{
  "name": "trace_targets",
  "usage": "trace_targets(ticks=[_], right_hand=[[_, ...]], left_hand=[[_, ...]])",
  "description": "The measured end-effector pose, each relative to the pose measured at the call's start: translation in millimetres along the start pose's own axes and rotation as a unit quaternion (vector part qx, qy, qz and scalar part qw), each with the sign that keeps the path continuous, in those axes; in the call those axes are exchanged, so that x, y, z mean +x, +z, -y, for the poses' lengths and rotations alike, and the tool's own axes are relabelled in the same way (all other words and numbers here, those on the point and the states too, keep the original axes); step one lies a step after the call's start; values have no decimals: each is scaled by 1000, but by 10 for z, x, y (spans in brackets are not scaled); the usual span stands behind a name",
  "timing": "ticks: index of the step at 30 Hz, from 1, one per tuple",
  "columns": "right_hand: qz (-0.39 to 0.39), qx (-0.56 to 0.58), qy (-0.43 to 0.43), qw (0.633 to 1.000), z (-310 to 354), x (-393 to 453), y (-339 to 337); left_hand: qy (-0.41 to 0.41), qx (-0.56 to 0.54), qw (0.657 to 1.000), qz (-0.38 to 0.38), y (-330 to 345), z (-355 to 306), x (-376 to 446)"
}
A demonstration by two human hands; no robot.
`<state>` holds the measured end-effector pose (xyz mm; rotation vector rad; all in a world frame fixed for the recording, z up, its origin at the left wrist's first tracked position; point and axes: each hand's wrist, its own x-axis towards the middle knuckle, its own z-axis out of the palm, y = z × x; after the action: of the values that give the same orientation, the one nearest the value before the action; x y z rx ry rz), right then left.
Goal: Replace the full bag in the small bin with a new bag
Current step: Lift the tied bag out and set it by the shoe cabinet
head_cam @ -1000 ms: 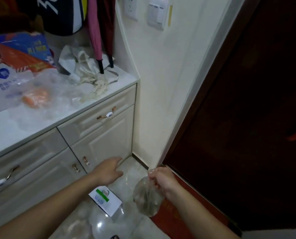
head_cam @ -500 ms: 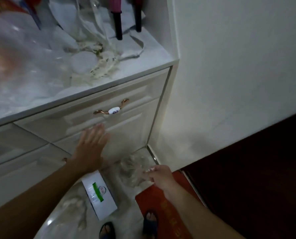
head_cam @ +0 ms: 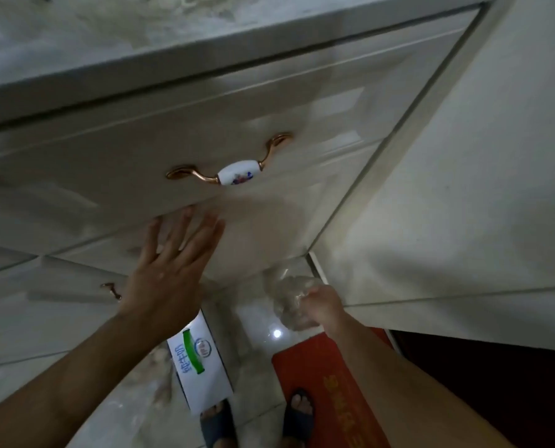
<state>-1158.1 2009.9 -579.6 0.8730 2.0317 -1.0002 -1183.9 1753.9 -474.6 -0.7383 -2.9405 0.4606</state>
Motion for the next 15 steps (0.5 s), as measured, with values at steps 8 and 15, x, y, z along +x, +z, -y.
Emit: trace_targets(ticks=[8,15], right_hand=[[-37,-72,-20,997,29,70,-13],[3,-285,-162,945,211,-500,-114]], left_hand=[[38,-36,998,41,62,-29,12],[4,-315,901,299,9,-164,-162]])
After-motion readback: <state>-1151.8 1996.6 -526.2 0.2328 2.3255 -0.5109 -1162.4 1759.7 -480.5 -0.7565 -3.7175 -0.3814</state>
